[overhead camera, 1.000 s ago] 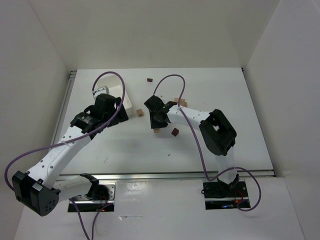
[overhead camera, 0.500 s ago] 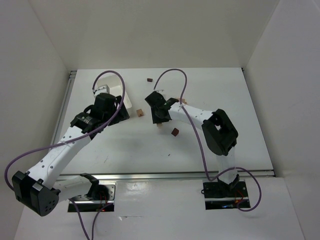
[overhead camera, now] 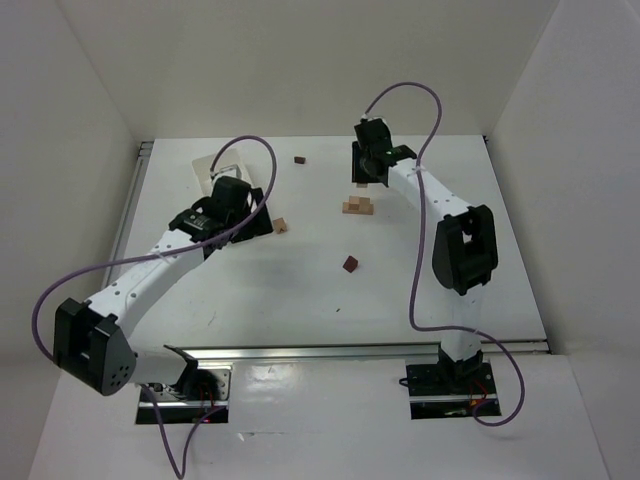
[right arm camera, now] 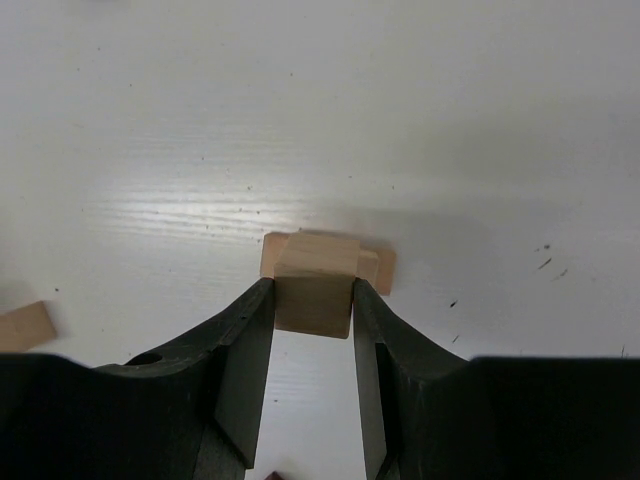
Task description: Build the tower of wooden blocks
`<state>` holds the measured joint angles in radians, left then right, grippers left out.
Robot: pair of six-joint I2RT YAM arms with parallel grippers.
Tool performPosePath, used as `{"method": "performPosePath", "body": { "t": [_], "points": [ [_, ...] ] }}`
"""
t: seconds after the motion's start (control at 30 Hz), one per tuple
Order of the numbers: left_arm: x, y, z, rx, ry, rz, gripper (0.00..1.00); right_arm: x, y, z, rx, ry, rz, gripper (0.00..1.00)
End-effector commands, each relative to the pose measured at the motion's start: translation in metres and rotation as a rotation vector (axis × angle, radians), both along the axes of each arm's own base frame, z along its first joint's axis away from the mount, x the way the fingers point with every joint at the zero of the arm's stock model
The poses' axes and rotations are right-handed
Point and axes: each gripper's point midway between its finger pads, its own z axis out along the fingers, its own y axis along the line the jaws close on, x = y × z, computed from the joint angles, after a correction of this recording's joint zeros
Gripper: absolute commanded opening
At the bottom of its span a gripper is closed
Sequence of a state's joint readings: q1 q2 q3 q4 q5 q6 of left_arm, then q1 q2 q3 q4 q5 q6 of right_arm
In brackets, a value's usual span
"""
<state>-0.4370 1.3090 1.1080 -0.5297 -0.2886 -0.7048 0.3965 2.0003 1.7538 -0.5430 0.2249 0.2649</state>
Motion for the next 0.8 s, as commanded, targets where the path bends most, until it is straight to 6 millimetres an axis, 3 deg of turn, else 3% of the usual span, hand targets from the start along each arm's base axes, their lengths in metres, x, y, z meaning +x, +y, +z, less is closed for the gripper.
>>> {"method": "performPosePath", "body": {
  "t": [0.0, 0.2, 0.77],
  "points": [
    [0.019, -0.008, 0.022, -0.018, -0.07, -0.023, 1.0, 0.012, 0.005, 0.003, -0.011, -0.007, 0.064, 0.28],
    [0.029, -0.013, 0.021, -0.018, -0.07, -0.023, 1.0, 0.025, -0.009, -0.014, -0.021, 0.045, 0.048, 0.26],
    [0.04, -0.021, 0.015, -0.013, -0.062, -0.053, 1.0, 0.003, -0.013, -0.025, 0.016, 0.132, -0.021, 0.25]
  ]
}}
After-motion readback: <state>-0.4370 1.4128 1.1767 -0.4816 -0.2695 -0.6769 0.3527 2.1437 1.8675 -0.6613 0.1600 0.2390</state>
